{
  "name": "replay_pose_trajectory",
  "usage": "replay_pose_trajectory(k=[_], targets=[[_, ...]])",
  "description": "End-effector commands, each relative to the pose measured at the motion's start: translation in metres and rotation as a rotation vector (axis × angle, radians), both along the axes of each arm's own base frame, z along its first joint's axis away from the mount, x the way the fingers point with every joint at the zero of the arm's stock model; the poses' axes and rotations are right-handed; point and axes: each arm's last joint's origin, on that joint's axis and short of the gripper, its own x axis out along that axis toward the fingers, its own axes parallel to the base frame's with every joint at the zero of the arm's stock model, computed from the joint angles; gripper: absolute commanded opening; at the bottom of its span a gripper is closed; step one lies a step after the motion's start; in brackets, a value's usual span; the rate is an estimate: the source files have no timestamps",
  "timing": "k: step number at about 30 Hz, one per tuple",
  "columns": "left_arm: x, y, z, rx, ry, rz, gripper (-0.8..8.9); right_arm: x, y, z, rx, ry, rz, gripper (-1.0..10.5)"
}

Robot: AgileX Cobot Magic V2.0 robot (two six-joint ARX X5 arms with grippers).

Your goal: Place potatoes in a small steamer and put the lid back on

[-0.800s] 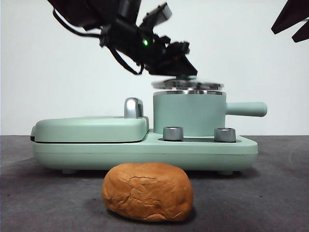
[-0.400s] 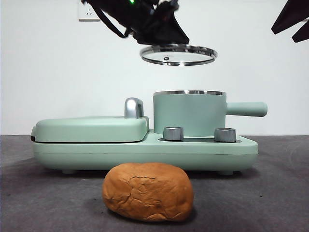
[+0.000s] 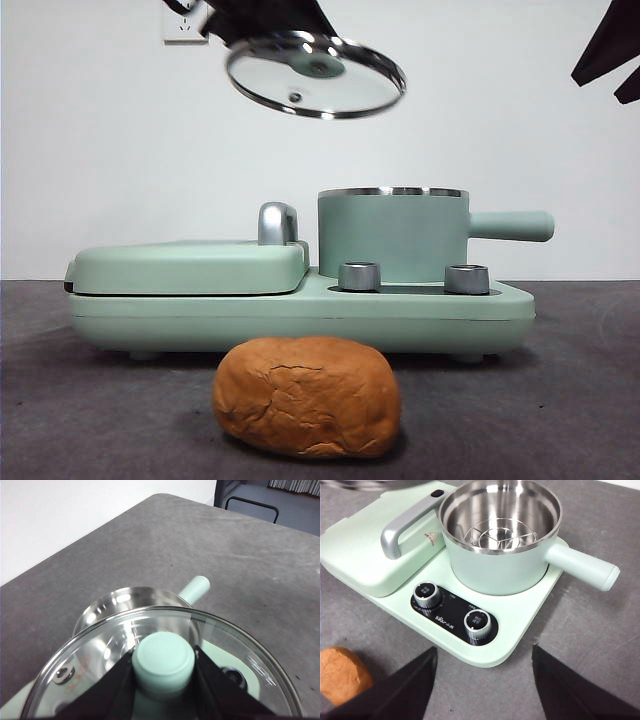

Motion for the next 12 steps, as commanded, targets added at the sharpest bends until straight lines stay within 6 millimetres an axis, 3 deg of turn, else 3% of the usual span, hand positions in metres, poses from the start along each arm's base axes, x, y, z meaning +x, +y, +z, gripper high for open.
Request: replay_pose_trajectory(k=[1, 12], targets=[[-0.017, 0.016, 0.006, -0.025, -0.035, 0.010, 0.15, 0.000, 0.002, 0.005, 0.008, -0.009, 0.008, 3.0], [-0.103, 0.080, -0.016, -0.045, 0.009, 0.192, 0.15, -0.004, 0.014, 0.004, -0.017, -0.019, 0.108, 3.0]])
